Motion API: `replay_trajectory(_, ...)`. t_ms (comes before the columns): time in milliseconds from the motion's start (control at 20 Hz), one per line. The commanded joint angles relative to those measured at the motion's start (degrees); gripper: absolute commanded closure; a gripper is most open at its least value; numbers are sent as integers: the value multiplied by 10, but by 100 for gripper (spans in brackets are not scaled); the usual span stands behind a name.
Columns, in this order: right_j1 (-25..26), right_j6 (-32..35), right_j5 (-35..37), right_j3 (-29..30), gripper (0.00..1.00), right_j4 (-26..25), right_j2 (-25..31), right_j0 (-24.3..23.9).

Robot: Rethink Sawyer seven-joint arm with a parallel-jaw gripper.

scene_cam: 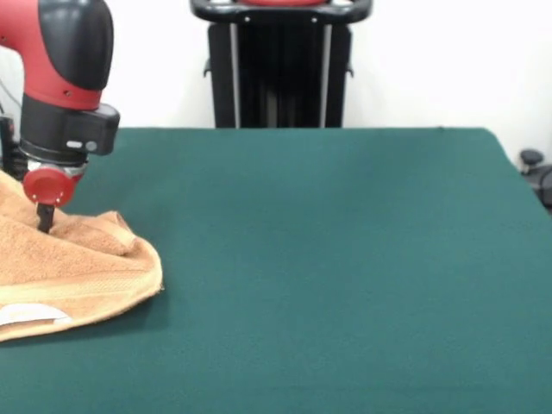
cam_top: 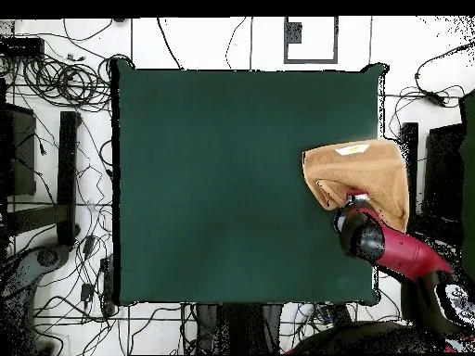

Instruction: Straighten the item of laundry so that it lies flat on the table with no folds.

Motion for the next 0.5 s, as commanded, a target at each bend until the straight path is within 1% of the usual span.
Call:
replay_trajectory(50, 4, 68, 175, -5, 0, 102, -13, 21)
replay_trajectory(100, 10, 75, 159, -9, 0, 104, -24, 29)
replay_trajectory(300, 3, 60, 150, 2, 0, 118, -28, 23)
replay_trajectory(450, 0, 74, 150, 16, 0, 142, -38, 46)
replay_trajectory(500, -6, 89, 159, 28, 0, 158, -41, 60)
